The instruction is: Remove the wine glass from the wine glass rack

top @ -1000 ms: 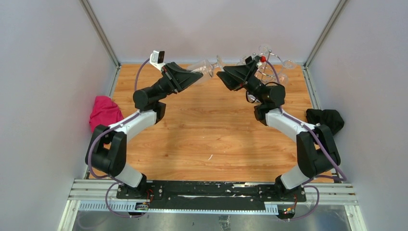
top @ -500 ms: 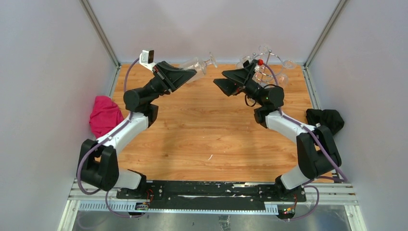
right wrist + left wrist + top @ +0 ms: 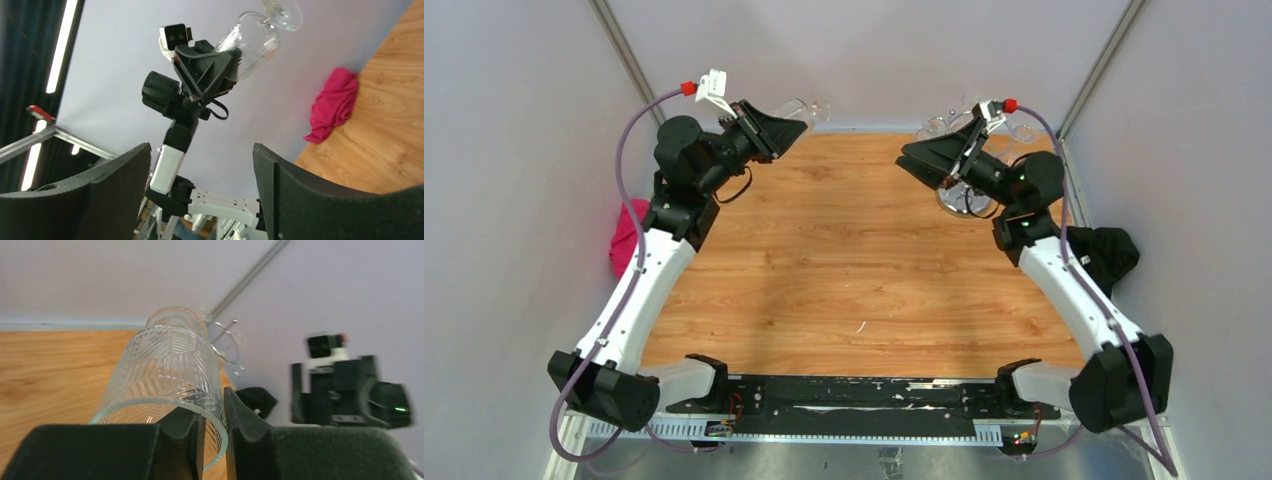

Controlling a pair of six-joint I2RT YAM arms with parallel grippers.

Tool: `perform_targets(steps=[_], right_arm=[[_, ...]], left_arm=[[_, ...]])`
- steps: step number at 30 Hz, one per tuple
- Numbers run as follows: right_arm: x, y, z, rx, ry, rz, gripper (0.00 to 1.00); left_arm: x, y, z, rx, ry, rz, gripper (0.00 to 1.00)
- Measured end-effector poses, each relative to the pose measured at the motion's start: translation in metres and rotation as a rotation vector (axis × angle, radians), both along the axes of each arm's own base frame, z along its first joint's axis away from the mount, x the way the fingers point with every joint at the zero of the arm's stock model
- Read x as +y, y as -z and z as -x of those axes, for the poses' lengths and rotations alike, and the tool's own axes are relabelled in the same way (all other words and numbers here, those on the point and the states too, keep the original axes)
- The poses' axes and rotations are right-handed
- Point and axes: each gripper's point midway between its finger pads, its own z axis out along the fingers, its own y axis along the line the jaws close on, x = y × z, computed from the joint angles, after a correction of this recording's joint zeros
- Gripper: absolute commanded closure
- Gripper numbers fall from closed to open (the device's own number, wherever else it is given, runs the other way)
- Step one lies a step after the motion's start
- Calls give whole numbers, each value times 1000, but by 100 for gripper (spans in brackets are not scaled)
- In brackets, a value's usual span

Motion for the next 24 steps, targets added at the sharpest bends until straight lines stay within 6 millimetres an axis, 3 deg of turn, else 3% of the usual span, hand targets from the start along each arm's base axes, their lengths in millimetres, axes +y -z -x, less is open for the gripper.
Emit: perform_targets(steps=[5,8,11,17,24], right_arm=[[-13,-28,16,-171,157,219,17],[-23,-31,21,-221,231,328,15],[-33,-20,20,-237,289,449,15],[-42,26,10,-160,312,620,14],[-49,45,7,-134,325,695,14]], left_arm=[[28,6,-15,75,-172,-196,100],[39,14,-27,123,-236,-292,100],[51,32,-41,194,-292,-394,100],[66,82,-63,357,-346,-581,100],[72,124,-80,490,-334,-717,100]])
